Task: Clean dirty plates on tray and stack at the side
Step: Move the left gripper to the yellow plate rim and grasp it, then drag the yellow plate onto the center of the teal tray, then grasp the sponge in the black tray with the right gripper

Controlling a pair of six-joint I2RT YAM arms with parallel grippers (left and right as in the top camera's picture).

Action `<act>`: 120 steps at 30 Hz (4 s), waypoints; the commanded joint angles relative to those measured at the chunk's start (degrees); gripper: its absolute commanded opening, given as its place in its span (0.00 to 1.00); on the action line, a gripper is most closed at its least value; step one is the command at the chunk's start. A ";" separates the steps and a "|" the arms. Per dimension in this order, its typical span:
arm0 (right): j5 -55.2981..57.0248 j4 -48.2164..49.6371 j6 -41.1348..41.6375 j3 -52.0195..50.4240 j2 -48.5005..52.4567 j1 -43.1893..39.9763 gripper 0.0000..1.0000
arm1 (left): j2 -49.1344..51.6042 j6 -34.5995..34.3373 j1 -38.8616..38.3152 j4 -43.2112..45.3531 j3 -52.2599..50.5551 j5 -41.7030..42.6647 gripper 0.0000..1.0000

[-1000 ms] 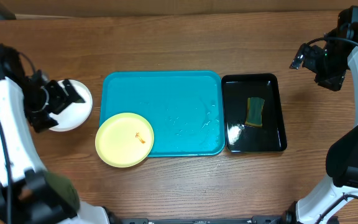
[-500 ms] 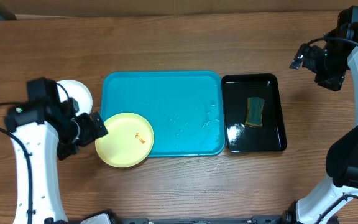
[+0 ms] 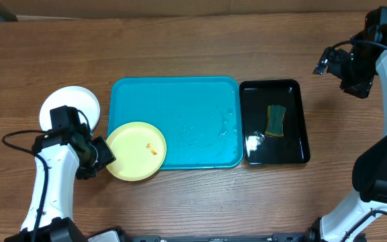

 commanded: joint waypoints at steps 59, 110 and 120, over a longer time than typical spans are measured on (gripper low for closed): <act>-0.07 0.11 0.17 0.33 -0.52 -0.28 1.00 | 21.53 -0.92 -30.38 4.20 26.58 4.17 0.46; 8.87 21.24 1.73 -35.71 -0.52 19.56 0.04 | 35.69 0.92 -22.97 8.35 26.25 -1.66 0.19; 3.06 17.25 1.25 -28.52 -0.55 19.39 0.38 | 35.69 0.90 -22.97 8.41 26.25 -1.66 0.22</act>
